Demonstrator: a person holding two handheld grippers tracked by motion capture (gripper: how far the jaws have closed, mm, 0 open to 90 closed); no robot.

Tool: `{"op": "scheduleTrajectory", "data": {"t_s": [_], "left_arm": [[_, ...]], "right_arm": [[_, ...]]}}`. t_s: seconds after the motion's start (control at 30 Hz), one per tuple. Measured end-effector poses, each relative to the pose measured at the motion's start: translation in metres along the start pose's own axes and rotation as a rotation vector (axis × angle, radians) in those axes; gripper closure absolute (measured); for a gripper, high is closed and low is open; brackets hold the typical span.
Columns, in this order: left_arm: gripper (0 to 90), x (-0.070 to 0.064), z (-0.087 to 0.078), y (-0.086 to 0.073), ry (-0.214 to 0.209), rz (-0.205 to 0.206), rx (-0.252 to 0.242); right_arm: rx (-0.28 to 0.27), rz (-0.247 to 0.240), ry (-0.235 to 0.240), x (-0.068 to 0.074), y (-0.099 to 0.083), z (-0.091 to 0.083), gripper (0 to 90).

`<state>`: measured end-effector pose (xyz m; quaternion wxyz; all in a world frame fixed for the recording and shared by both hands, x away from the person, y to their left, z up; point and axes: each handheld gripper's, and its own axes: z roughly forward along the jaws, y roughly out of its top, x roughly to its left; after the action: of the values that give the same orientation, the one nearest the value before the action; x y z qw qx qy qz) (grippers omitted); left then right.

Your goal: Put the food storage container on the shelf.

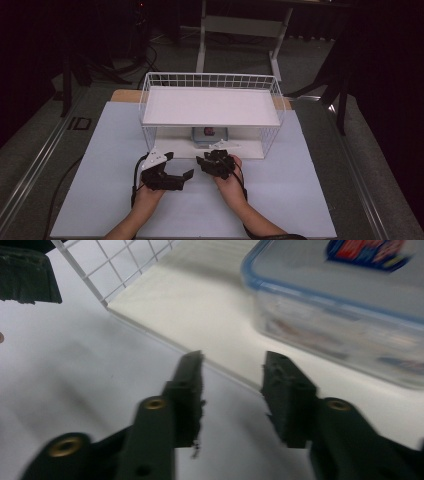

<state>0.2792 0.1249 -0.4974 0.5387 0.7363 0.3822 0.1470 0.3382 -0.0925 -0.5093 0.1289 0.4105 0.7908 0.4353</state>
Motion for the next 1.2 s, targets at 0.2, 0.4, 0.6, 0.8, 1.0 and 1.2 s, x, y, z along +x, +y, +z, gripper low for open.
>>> {"op": "scheduleTrajectory", "data": {"t_s": [0.2, 0.4, 0.6, 0.8, 1.0, 1.2], "left_arm": [[1.6, -0.002, -0.003, 0.006, -0.019, 0.013, -0.003], [1.6, -0.003, -0.008, 0.005, -0.043, 0.024, 0.002], [1.6, -0.002, -0.018, 0.003, -0.050, 0.027, 0.010], [1.6, -0.002, -0.030, 0.004, -0.060, 0.022, 0.001], [1.6, -0.004, -0.039, 0.002, -0.065, 0.026, 0.008], [1.6, -0.003, -0.046, -0.002, -0.066, 0.025, 0.022]], "right_arm": [[-0.051, -0.016, 0.030, -0.005, 0.000, -0.015, 19.3], [-0.060, -0.023, 0.063, -0.006, -0.005, -0.026, 15.2], [-0.077, -0.045, 0.054, -0.006, -0.014, -0.042, 15.4], [-0.086, -0.036, 0.060, -0.011, -0.019, -0.058, 15.4], [-0.092, -0.033, 0.057, -0.018, -0.025, -0.075, 15.5], [-0.092, -0.040, 0.057, -0.028, -0.036, -0.098, 15.5]]}}
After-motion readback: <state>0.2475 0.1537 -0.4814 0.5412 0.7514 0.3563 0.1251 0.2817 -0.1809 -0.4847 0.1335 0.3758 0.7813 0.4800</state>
